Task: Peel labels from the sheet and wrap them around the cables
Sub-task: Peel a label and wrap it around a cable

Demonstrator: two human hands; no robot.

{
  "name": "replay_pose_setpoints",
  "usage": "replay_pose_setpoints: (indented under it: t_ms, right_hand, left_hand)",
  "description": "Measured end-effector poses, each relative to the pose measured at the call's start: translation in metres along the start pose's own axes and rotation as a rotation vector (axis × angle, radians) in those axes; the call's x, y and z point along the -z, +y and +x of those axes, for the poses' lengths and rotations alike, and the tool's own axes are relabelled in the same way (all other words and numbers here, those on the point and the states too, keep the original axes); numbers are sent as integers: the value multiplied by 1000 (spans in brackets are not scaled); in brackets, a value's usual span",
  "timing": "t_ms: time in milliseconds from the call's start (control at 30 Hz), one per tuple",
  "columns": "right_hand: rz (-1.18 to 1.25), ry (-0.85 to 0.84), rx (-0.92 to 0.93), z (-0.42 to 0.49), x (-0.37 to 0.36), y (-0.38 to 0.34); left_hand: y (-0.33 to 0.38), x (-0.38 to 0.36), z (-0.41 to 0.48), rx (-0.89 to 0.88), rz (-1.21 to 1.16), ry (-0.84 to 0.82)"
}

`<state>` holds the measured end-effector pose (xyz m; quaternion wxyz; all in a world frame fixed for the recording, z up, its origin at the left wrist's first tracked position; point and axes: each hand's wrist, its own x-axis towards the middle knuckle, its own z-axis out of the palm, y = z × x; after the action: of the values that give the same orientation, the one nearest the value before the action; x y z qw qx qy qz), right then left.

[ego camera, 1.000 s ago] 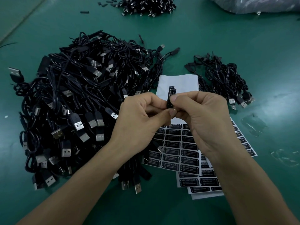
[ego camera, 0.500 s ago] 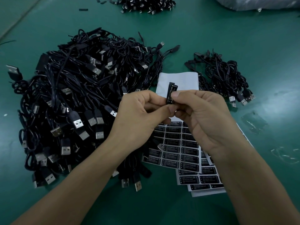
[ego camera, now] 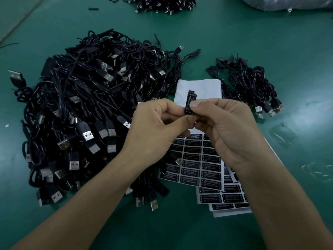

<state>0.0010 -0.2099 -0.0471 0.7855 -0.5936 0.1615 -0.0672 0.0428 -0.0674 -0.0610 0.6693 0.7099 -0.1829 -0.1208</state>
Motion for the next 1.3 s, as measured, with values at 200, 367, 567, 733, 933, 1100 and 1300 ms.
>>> replay_pose_setpoints:
  t_ms: [200, 367, 567, 733, 933, 1100, 1300]
  right_hand:
    - [-52, 24, 43, 1, 1, 1]
    - [-87, 29, 71, 1, 2, 2]
    - [-111, 36, 85, 1, 2, 1]
    - [-116, 39, 93, 0, 2, 1]
    - [-130, 47, 110, 0, 2, 3]
    - [-134, 66, 130, 0, 1, 3]
    - [-153, 79, 156, 0, -1, 4]
  left_hand:
    - [0, 0, -1, -19, -11, -3]
    - [-1, 0, 0, -31, 2, -5]
    - [-2, 1, 0, -48, 0, -12]
    - [-3, 0, 0, -47, -7, -9]
    - [-3, 0, 0, -44, -12, -9]
    - [-2, 0, 0, -51, -13, -14]
    - [-2, 0, 0, -40, -24, -10]
